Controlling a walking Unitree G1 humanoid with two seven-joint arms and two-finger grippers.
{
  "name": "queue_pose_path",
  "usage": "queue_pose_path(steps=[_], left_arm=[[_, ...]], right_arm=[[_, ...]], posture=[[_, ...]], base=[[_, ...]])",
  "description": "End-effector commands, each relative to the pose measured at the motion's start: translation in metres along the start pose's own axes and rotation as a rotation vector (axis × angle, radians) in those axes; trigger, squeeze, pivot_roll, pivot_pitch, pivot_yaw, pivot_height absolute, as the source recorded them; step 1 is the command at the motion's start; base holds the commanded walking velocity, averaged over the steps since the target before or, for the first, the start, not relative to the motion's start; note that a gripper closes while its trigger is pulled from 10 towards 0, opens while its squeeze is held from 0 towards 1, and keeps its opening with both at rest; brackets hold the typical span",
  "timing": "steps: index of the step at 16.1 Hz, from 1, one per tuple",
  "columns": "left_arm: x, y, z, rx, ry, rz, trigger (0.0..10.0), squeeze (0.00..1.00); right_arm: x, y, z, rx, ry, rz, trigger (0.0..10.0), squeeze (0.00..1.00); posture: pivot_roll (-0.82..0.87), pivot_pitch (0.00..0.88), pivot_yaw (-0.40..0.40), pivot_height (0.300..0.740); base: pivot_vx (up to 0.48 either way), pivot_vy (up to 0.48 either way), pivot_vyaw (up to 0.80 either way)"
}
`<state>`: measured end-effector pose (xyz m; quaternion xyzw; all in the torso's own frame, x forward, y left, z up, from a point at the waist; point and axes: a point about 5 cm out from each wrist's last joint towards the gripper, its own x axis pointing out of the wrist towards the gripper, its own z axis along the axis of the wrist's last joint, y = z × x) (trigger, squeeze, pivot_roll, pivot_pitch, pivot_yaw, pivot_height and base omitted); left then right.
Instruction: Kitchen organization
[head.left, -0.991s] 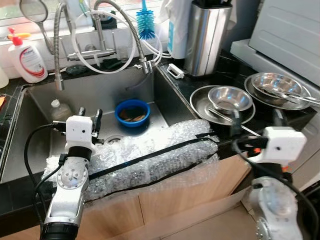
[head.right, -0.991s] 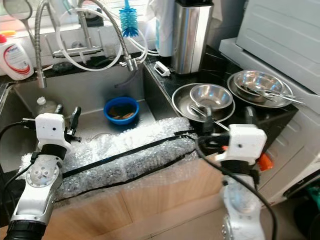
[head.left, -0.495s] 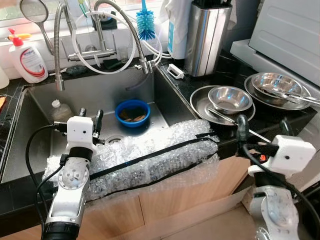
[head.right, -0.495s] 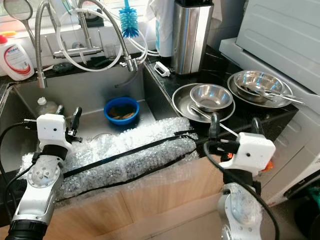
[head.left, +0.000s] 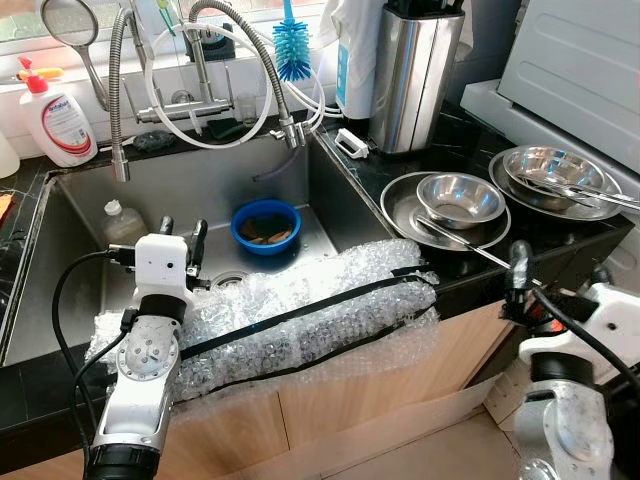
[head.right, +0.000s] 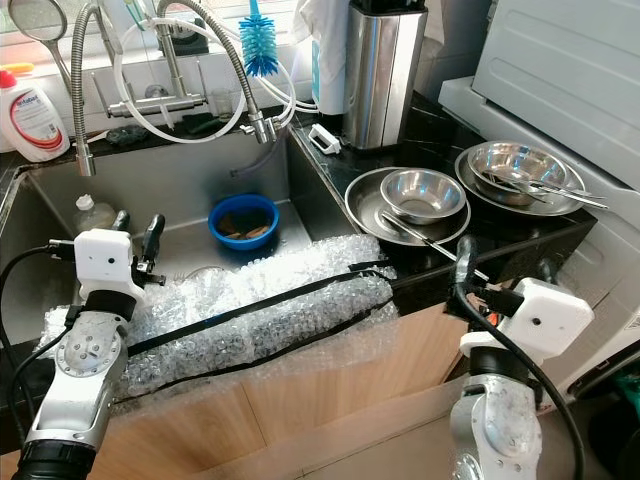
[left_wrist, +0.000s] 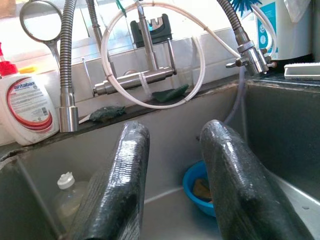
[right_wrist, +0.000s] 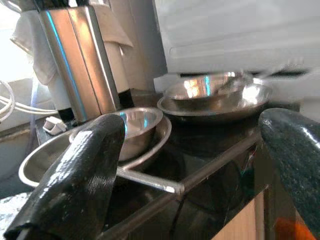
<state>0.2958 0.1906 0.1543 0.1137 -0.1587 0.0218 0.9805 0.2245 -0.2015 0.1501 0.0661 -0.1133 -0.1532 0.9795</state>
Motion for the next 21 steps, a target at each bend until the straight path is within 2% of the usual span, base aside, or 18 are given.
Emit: queue_pose_path(steps=[1, 9, 10, 12, 13, 14, 18, 19, 20, 21], left_arm=[[-0.004, -0.004, -0.008, 0.005, 0.034, -0.017, 10.0, 0.0], [-0.006, -0.005, -0.009, 0.007, 0.04, -0.012, 10.0, 0.0], [-0.006, -0.005, -0.009, 0.007, 0.04, -0.011, 10.0, 0.0], [-0.006, -0.005, -0.009, 0.008, 0.042, -0.011, 10.0, 0.0], [-0.006, -0.006, -0.009, 0.008, 0.043, -0.011, 10.0, 0.0], [-0.006, -0.006, -0.009, 0.008, 0.043, -0.011, 10.0, 0.0], [-0.007, -0.007, -0.009, 0.007, 0.045, -0.012, 10.0, 0.0], [-0.007, -0.007, -0.01, 0.007, 0.045, -0.013, 10.0, 0.0], [-0.007, -0.007, -0.01, 0.008, 0.045, -0.013, 10.0, 0.0], [-0.007, -0.007, -0.01, 0.008, 0.045, -0.008, 10.0, 0.0]], right_arm=[[0.002, 0.0, -0.004, 0.026, 0.023, -0.003, 10.0, 0.0], [0.014, 0.005, -0.014, 0.076, 0.046, 0.036, 10.0, 0.0], [0.016, 0.006, -0.014, 0.082, 0.044, 0.037, 0.0, 0.0], [0.018, 0.007, -0.016, 0.088, 0.047, 0.043, 0.0, 0.0], [0.018, 0.009, -0.018, 0.085, 0.053, 0.052, 8.8, 0.0], [0.019, 0.009, -0.019, 0.083, 0.057, 0.054, 10.0, 0.0], [0.018, 0.014, -0.025, 0.097, 0.087, 0.081, 10.0, 0.0], [0.018, 0.015, -0.028, 0.109, 0.1, 0.097, 4.9, 0.0], [0.018, 0.017, -0.029, 0.109, 0.104, 0.114, 4.9, 0.0], [0.018, 0.02, -0.028, 0.113, 0.102, 0.123, 0.0, 0.0]], posture=[[-0.09, 0.0, 0.016, 0.74], [-0.08, 0.0, 0.012, 0.74], [-0.08, 0.0, 0.01, 0.74], [-0.08, 0.0, 0.011, 0.74], [-0.08, 0.0, 0.011, 0.74], [-0.08, 0.0, 0.01, 0.74], [-0.07, 0.0, 0.007, 0.74], [-0.07, 0.0, 0.007, 0.74], [-0.07, 0.0, 0.006, 0.74], [-0.06, 0.0, 0.003, 0.74]], base=[[0.0, 0.0, 0.0], [0.0, 0.0, 0.0], [0.0, 0.0, 0.0], [0.0, 0.0, 0.0], [0.0, 0.0, 0.0], [0.0, 0.0, 0.0], [0.0, 0.0, 0.0], [0.0, 0.0, 0.0], [0.0, 0.0, 0.0], [0.0, 0.0, 0.0]])
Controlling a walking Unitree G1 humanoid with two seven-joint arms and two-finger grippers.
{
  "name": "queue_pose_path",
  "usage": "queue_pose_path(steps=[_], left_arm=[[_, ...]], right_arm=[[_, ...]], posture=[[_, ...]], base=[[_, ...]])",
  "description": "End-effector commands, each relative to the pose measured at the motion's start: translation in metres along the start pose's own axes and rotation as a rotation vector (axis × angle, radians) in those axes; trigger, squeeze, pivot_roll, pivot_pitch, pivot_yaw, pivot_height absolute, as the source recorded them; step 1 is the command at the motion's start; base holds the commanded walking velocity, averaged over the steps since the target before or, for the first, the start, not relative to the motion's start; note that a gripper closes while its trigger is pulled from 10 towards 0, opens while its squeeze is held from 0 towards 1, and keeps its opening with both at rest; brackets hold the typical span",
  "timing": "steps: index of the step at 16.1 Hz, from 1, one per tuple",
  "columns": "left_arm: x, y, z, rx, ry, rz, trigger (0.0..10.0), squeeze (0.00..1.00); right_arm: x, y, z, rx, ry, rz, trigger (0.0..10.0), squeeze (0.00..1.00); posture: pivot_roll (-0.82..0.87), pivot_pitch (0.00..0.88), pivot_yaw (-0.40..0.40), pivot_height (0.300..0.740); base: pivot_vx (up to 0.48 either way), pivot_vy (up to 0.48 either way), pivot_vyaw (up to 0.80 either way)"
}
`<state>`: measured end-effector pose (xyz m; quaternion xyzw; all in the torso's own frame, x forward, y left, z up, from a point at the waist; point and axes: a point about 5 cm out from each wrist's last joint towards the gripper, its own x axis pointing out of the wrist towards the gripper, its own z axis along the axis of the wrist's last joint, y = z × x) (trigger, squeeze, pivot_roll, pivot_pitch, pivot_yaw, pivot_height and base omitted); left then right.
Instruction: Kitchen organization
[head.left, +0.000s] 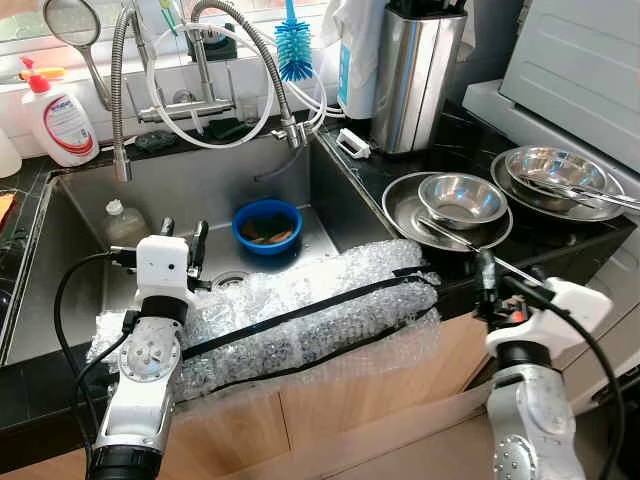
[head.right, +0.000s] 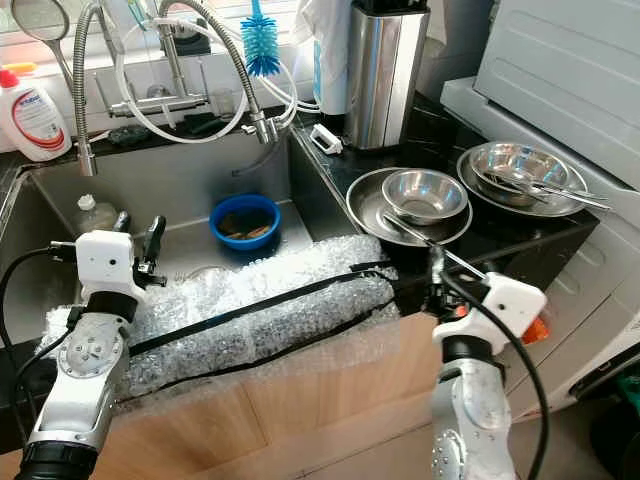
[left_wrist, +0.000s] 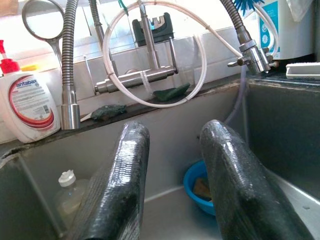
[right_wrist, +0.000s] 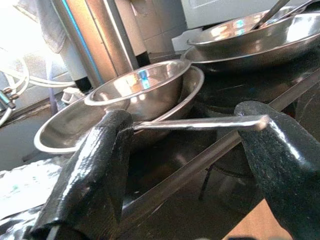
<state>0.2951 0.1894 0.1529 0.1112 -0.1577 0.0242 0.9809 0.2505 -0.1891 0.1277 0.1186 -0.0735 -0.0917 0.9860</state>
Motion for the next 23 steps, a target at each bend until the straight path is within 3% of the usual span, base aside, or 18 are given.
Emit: queue_pose_path(steps=[1, 3, 4, 5, 11, 12, 13, 23], left_arm=[[-0.0055, -0.0048, -0.0092, 0.012, 0.042, -0.012, 10.0, 0.0], [-0.0055, -0.0056, -0.009, 0.011, 0.041, -0.013, 10.0, 0.0], [-0.0057, -0.0062, -0.0092, 0.009, 0.041, -0.016, 10.0, 0.0], [-0.0056, -0.0075, -0.0092, 0.007, 0.041, -0.022, 10.0, 0.0], [-0.0059, -0.0089, -0.01, 0.007, 0.044, -0.031, 10.0, 0.0], [-0.0059, -0.0089, -0.0101, 0.006, 0.045, -0.03, 10.0, 0.0], [-0.006, -0.009, -0.0104, 0.006, 0.047, -0.03, 10.0, 0.0], [-0.0063, -0.0128, -0.0101, 0.021, 0.046, -0.057, 10.0, 0.0]], right_arm=[[0.0024, 0.0051, 0.0006, 0.007, -0.003, 0.018, 0.0, 0.0], [0.0033, 0.0064, 0.0002, 0.007, 0.0, 0.035, 0.1, 0.0], [0.0039, 0.0071, 0.0005, -0.001, -0.003, 0.045, 1.9, 0.0], [0.0048, 0.0075, 0.0018, -0.007, -0.012, 0.048, 10.0, 0.0], [0.0068, 0.0059, 0.0071, -0.009, -0.049, 0.038, 10.0, 0.0], [0.0068, 0.0063, 0.0069, -0.009, -0.049, 0.038, 2.7, 0.0], [0.0066, 0.0069, 0.0069, -0.004, -0.051, 0.04, 0.0, 0.0], [0.0053, 0.0128, 0.004, 0.02, -0.04, 0.068, 0.0, 0.0]], posture=[[-0.06, 0.0, 0.004, 0.74], [-0.06, 0.0, 0.004, 0.74], [-0.06, 0.0, 0.005, 0.74], [-0.07, 0.0, 0.006, 0.74], [-0.06, 0.0, 0.005, 0.74], [-0.06, 0.0, 0.004, 0.74], [-0.06, 0.0, 0.004, 0.74], [-0.05, 0.0, 0.005, 0.74]], base=[[0.0, 0.0, 0.0], [0.0, 0.0, 0.0], [0.0, 0.0, 0.0], [0.0, 0.0, 0.0], [0.0, 0.0, 0.0], [0.0, 0.0, 0.0], [0.0, 0.0, 0.0], [0.0, 0.0, 0.0]])
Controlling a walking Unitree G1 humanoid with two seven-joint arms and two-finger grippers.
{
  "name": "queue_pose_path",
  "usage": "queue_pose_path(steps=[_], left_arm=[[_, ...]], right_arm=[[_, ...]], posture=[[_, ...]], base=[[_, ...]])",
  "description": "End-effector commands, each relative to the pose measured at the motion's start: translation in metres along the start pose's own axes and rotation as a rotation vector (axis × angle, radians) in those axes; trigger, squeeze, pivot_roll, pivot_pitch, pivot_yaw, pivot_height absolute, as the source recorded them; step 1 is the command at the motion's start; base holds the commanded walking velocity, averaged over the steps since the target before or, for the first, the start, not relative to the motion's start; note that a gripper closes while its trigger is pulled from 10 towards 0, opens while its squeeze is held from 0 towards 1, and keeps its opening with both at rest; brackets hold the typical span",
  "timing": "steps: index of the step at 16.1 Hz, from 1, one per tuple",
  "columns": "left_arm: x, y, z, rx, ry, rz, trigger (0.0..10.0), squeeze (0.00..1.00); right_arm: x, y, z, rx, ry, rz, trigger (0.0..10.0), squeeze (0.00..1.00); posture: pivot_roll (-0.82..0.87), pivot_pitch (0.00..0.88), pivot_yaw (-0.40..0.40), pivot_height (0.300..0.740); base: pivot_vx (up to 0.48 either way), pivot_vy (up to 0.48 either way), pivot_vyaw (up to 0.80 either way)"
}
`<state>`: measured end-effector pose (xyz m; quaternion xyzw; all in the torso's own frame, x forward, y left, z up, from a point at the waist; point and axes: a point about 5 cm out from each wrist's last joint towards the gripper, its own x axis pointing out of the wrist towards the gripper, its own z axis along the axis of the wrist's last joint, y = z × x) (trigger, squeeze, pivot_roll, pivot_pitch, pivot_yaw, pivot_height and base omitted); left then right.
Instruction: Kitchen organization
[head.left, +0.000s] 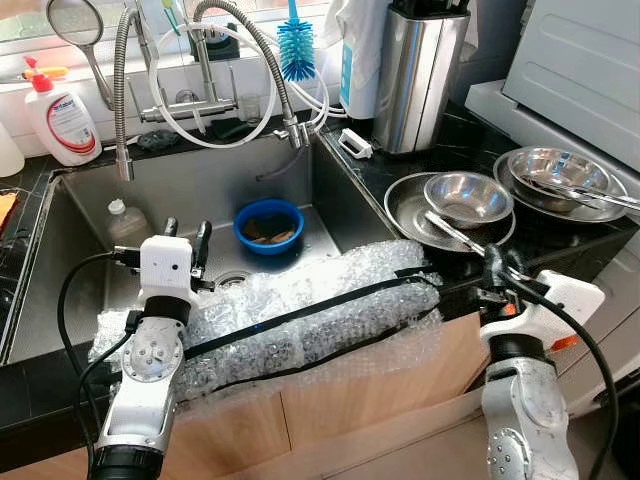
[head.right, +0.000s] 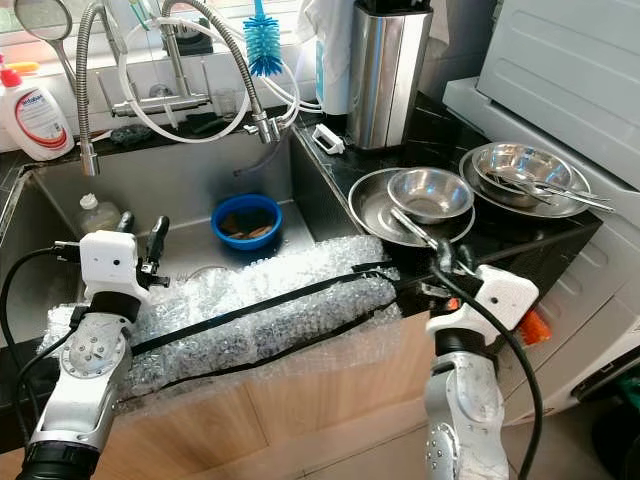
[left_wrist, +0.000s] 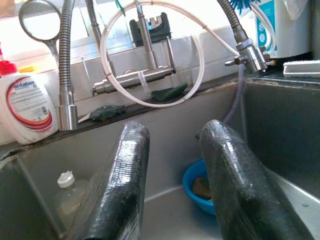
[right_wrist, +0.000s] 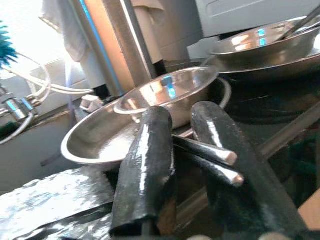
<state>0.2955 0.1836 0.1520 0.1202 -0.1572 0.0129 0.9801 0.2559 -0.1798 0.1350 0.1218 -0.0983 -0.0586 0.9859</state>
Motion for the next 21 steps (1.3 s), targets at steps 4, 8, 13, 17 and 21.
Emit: queue_pose_path(steps=[4, 8, 13, 17, 21], left_arm=[[-0.004, -0.008, -0.008, 0.017, 0.035, -0.036, 10.0, 0.0], [-0.002, -0.01, -0.005, 0.037, 0.02, -0.053, 10.0, 0.0], [-0.001, -0.012, -0.003, 0.026, 0.009, -0.049, 10.0, 0.0], [0.005, -0.01, 0.003, -0.01, -0.007, -0.018, 10.0, 0.0], [0.015, -0.005, 0.013, -0.13, -0.019, 0.022, 10.0, 0.0]], right_arm=[[0.002, 0.015, -0.001, 0.063, 0.016, 0.083, 0.0, 0.0], [0.001, 0.032, -0.001, 0.129, 0.031, 0.206, 0.0, 0.0], [0.012, 0.048, 0.027, 0.087, -0.082, 0.263, 10.0, 0.0], [0.025, 0.064, 0.058, 0.089, -0.182, 0.335, 10.0, 0.0], [0.028, 0.081, 0.048, 0.196, -0.093, 0.492, 10.0, 0.0]], posture=[[-0.05, 0.0, 0.003, 0.74], [-0.05, 0.0, 0.001, 0.74], [-0.06, 0.0, 0.004, 0.74], [-0.05, 0.0, -0.001, 0.74], [-0.05, 0.0, -0.001, 0.74]], base=[[0.0, 0.0, 0.0], [0.0, 0.0, 0.0], [0.0, 0.0, 0.0], [0.0, 0.0, 0.0], [0.0, 0.0, 0.0]])
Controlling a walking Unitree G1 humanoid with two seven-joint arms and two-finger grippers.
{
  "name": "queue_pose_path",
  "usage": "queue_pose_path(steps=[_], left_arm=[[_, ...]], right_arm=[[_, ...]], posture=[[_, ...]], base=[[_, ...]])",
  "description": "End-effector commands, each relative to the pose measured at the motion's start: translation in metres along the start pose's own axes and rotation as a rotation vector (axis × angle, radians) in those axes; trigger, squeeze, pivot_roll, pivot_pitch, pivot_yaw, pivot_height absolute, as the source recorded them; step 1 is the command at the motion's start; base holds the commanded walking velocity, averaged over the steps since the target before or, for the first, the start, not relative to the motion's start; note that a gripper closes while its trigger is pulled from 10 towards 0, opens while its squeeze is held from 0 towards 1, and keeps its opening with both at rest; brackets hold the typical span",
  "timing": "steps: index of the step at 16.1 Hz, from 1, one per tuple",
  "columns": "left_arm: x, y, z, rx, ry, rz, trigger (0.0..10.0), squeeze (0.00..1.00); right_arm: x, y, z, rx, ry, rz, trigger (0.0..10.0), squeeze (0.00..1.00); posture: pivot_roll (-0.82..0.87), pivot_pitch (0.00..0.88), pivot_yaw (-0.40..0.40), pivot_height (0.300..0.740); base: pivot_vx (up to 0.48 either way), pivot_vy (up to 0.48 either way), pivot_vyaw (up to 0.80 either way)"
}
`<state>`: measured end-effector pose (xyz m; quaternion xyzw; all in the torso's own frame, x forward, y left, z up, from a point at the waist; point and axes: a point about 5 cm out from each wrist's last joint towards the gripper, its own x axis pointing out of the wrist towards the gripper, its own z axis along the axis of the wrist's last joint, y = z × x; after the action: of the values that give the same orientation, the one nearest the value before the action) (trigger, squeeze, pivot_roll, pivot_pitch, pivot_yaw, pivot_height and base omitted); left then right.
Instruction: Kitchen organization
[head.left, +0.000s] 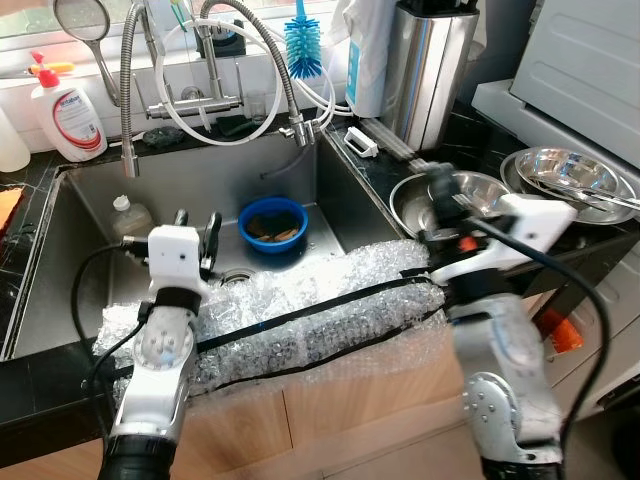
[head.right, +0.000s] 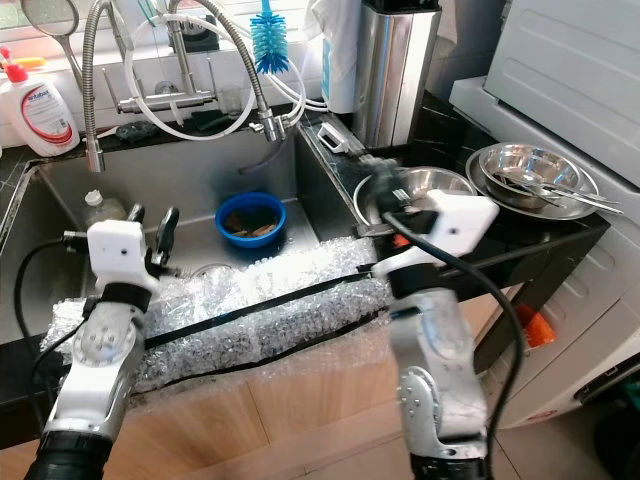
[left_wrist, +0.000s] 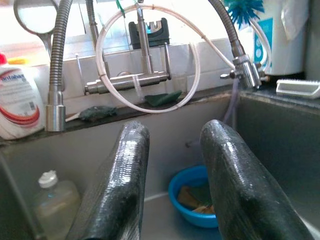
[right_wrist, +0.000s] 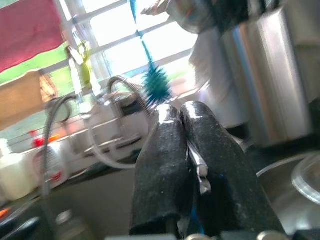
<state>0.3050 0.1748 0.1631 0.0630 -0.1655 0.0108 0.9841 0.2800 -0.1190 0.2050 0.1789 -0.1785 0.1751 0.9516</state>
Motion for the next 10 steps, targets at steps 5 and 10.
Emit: queue_pose_path(steps=[5, 10], left_arm=[[0.01, 0.028, 0.008, -0.153, 0.014, 0.065, 10.0, 0.0], [0.018, 0.038, 0.02, -0.398, -0.009, 0.076, 10.0, 0.0]], right_arm=[[-0.005, -0.008, -0.011, 0.345, 0.018, 0.021, 10.0, 0.0], [-0.016, -0.019, -0.012, 0.442, 0.06, 0.113, 10.0, 0.0]], posture=[[-0.04, 0.0, -0.002, 0.74], [-0.03, 0.0, -0.002, 0.74]], base=[[0.0, 0.0, 0.0], [0.0, 0.0, 0.0]])
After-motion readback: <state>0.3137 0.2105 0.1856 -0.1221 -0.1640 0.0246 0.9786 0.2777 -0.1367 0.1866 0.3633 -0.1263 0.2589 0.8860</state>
